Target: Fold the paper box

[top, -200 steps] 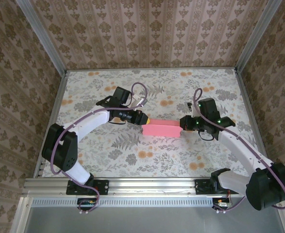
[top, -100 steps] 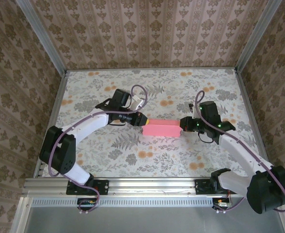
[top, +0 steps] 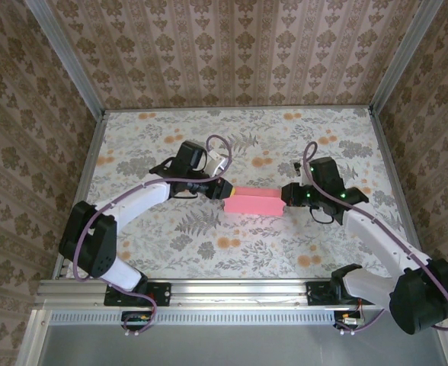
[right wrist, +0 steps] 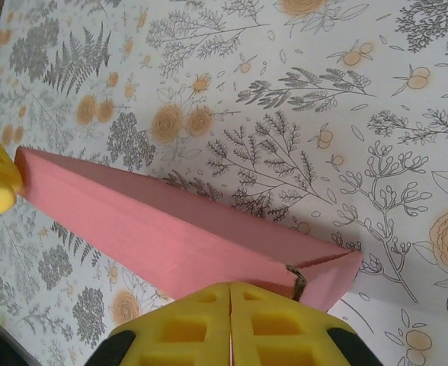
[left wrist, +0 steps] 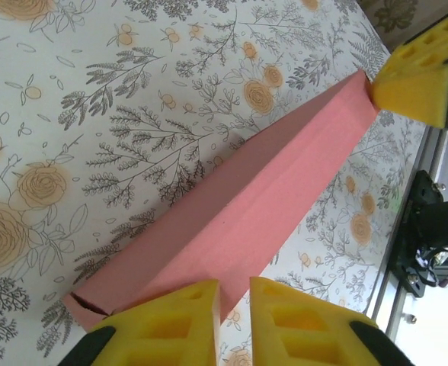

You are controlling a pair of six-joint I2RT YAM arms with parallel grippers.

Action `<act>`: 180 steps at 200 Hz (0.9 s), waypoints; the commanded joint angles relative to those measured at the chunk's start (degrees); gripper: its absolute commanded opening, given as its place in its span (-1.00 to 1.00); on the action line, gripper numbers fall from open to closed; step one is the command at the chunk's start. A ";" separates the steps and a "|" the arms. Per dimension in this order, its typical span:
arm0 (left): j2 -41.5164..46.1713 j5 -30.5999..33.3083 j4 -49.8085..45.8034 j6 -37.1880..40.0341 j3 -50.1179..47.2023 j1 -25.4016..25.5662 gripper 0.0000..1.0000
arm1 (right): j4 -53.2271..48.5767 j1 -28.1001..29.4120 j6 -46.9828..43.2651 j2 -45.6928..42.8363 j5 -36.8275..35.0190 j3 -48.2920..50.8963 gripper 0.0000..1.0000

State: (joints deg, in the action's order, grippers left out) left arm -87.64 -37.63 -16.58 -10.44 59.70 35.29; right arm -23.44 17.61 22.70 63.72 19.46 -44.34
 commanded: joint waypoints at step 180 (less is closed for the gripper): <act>20.39 -1.92 -6.19 -6.00 -3.32 -6.11 0.85 | -29.65 12.72 -34.15 19.66 -6.74 -32.57 0.70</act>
State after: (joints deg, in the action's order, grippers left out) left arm -72.10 -38.02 -21.91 -16.16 58.74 30.83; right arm -45.56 28.77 -2.35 78.54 15.35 -71.85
